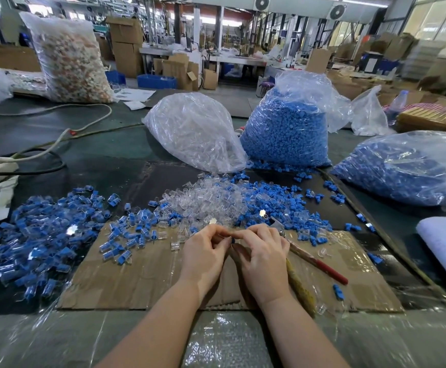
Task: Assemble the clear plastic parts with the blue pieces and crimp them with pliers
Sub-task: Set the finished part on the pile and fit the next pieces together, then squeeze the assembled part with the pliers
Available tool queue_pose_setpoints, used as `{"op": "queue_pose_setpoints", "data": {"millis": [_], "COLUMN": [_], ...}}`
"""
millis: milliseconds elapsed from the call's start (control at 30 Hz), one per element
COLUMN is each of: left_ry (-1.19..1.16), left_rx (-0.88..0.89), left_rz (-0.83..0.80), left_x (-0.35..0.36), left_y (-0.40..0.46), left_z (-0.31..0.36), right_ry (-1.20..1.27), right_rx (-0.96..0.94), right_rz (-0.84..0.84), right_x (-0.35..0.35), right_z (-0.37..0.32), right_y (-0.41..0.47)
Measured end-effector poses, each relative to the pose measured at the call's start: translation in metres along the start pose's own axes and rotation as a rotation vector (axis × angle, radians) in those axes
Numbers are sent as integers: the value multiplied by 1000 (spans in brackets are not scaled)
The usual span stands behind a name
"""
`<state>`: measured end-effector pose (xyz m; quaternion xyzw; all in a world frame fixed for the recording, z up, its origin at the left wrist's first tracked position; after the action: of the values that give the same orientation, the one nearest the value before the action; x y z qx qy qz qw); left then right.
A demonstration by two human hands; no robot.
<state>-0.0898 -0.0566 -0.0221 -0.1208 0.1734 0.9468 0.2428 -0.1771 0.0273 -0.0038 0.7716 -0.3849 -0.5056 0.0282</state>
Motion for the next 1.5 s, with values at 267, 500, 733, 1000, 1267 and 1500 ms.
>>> {"op": "queue_pose_setpoints", "data": {"millis": [267, 500, 733, 1000, 1267, 1500], "left_ry": [-1, -12, -29, -249, -409, -409], "left_rx": [-15, -53, -75, -215, -315, -350], "left_rz": [28, 24, 28, 45, 100, 85], "left_x": [0, 0, -1, -1, -7, -17], "left_y": [2, 1, 2, 6, 18, 25], "left_z": [-3, -5, -4, -3, -2, 3], "right_ry": [4, -121, -604, -606, -93, 313], "right_rx": [21, 126, 481, 457, 324, 430], "right_rz": [55, 72, -314, -327, -533, -711], "right_x": [-2, -17, -39, -43, -40, -32], "right_z": [-1, 5, 47, 46, 13, -2], "right_y": [-1, 8, 5, 5, 23, 15]}}
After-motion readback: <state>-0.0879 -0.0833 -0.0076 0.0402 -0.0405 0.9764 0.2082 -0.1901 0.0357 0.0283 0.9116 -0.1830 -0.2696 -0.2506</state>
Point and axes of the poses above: each hand's wrist, its own y-axis towards the middle knuckle, its own x-axis out of the palm, z = x × y, the point moved 6 cm from there along y, towards the middle knuckle, and after that the axes turned 5 degrees about x, right-handed, at the moved point
